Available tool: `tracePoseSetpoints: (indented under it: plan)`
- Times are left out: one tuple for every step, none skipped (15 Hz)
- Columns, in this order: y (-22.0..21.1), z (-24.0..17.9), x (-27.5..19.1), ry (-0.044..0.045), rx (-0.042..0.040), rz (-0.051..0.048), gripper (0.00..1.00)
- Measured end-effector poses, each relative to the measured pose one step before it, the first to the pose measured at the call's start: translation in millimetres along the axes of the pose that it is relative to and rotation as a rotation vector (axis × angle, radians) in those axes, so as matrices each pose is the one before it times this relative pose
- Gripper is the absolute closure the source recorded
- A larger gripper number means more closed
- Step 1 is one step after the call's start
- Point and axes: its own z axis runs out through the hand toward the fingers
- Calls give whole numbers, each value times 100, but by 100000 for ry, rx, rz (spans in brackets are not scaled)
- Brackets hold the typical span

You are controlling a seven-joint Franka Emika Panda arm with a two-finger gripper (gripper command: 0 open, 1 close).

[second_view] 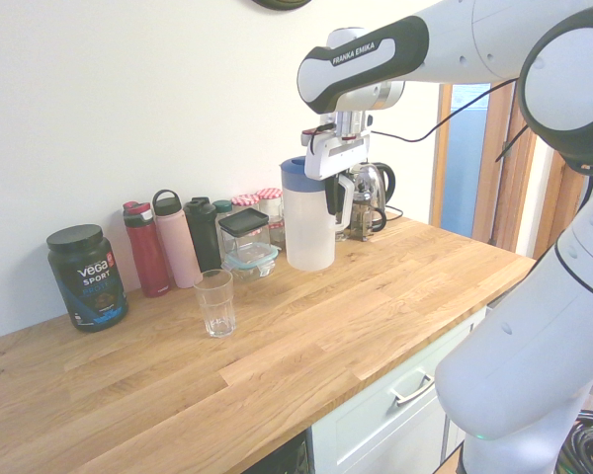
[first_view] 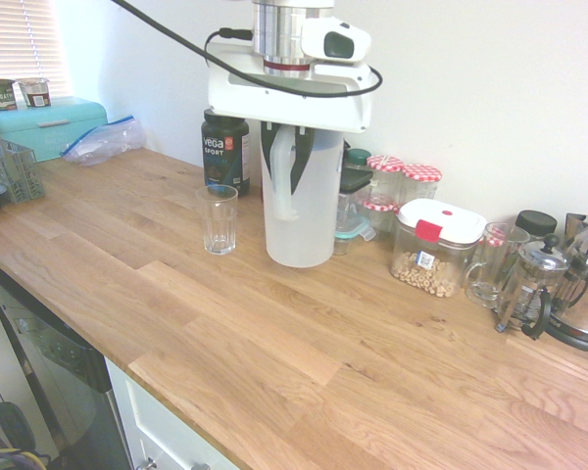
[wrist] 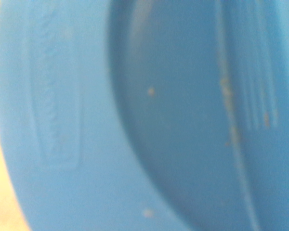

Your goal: Pour me some water

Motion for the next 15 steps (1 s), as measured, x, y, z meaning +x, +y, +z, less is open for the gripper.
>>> tracePoseSetpoints:
  plan:
    - [-946, -69, -524, -1302, -451, -6074, 100]
    - [-1014, 43, -378, -1289, -557, -6019, 100]
    - [-1115, 28, -305, -1285, -568, -5914, 100]
    - [-1125, -40, -222, -1155, -543, -6221, 100]
    - [-1009, -163, -191, -1234, -605, -6122, 100]
    - [-905, -273, -174, -1376, -728, -5941, 100]
    - [-752, -233, -103, -1471, -928, -5609, 100]
    - [-627, -234, 47, -1634, -1750, -5805, 100]
    - [-656, -125, 236, -1745, -2051, -5403, 100]
    - [-586, -127, 414, -1692, -2608, -4927, 100]
    - [-604, -103, 602, -1783, -3244, -4775, 100]
    - [-586, -37, 777, -1697, -4090, -4148, 100]
    - [-540, 49, 954, -1612, -4711, -3321, 100]
    - [-426, 135, 1069, -1299, -3836, -2197, 100]
    - [-314, 58, 1227, -888, -2696, -1267, 100]
